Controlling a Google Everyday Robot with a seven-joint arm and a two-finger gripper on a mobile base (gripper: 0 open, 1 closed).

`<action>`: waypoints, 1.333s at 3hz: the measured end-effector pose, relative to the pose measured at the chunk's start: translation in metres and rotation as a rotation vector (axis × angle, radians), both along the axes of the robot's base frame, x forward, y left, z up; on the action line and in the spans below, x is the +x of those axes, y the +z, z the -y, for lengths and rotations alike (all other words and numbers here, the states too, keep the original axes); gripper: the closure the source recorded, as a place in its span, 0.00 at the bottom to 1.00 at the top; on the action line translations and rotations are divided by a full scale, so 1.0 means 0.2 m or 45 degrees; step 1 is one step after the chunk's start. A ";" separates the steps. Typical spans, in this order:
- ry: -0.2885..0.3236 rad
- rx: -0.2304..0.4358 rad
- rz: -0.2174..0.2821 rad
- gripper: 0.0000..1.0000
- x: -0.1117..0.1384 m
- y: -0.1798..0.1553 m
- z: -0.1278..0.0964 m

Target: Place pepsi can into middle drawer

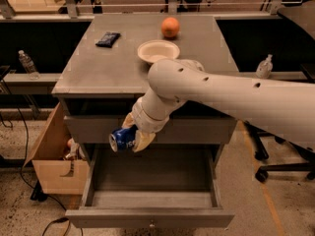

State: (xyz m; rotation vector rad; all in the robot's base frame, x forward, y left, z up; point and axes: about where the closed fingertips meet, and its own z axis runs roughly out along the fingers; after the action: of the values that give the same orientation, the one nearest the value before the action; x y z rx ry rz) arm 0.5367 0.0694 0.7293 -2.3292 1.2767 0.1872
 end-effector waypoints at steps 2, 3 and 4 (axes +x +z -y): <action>0.035 -0.034 0.001 1.00 -0.03 -0.09 0.01; 0.022 -0.034 0.003 1.00 -0.05 -0.21 0.06; 0.002 0.007 -0.002 1.00 -0.06 -0.39 0.12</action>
Offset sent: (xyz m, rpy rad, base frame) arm -0.0063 -0.0048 -0.0279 -0.0498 -0.0069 0.0461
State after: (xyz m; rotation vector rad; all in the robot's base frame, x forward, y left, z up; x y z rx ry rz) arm 0.5237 0.0461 0.6504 -2.3256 1.2742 0.1932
